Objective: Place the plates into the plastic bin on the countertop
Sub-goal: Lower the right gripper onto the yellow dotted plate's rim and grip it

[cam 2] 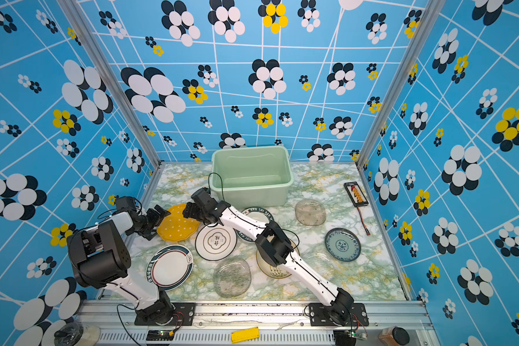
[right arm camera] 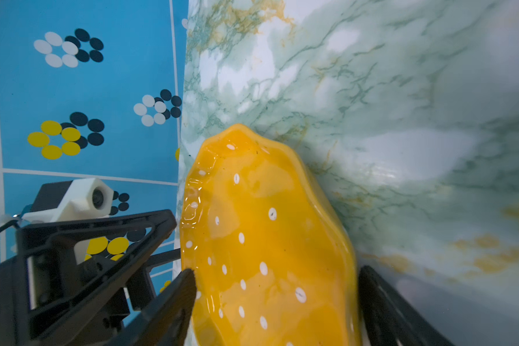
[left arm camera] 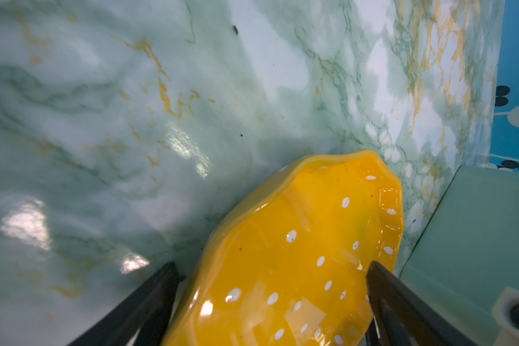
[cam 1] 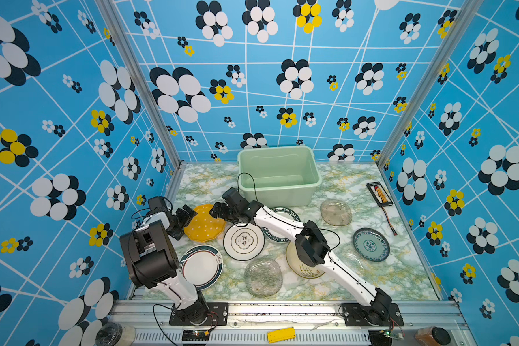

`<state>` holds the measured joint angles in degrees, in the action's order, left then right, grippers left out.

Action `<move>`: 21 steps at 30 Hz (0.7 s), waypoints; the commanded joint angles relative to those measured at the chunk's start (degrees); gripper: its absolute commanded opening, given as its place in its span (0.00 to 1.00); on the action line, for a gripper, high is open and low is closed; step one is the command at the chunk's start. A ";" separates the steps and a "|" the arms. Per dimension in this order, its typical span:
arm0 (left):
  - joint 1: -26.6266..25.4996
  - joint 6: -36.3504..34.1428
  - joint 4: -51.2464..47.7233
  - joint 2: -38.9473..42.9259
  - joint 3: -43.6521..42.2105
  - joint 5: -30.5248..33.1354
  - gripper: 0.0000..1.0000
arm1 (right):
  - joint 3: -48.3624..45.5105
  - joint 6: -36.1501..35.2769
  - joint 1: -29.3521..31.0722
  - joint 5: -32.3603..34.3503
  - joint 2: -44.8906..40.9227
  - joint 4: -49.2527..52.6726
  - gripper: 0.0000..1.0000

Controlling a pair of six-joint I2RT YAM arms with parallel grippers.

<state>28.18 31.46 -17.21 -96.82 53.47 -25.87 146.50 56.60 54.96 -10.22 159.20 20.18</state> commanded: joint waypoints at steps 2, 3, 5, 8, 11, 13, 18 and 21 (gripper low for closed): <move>-0.65 0.80 -0.32 -0.15 -2.32 -4.88 0.99 | -1.15 -2.60 1.75 -9.32 -6.22 -5.26 0.83; -0.60 0.87 -0.28 -0.13 -2.41 -5.11 0.99 | -1.70 -2.64 1.81 -9.57 -6.50 -5.39 0.83; -0.62 0.90 -0.19 -0.04 -2.58 -5.33 0.99 | -3.01 -2.69 1.83 -10.61 -7.28 -6.43 0.81; -0.62 0.78 -0.37 0.12 -2.80 -5.62 0.99 | -5.46 -1.84 1.91 -12.61 -8.55 -9.15 0.80; -0.65 0.55 -0.36 0.18 -3.20 -5.91 0.99 | -7.37 -1.50 1.93 -13.78 -9.92 -11.35 0.79; -0.62 0.61 -0.20 0.22 -3.51 -5.95 0.99 | -8.21 -1.52 1.96 -14.37 -10.60 -12.46 0.78; -0.67 0.68 0.33 -0.05 -4.06 -6.47 0.99 | -8.76 -0.80 1.97 -15.61 -11.30 -14.61 0.76; -0.63 0.56 0.34 -0.13 -4.19 -6.50 0.99 | -8.78 -0.08 1.99 -15.87 -11.50 -15.79 0.75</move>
<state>28.93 31.42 -13.96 -96.12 51.75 -26.35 137.27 55.09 54.19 -17.06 153.93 15.57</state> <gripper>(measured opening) 0.992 0.758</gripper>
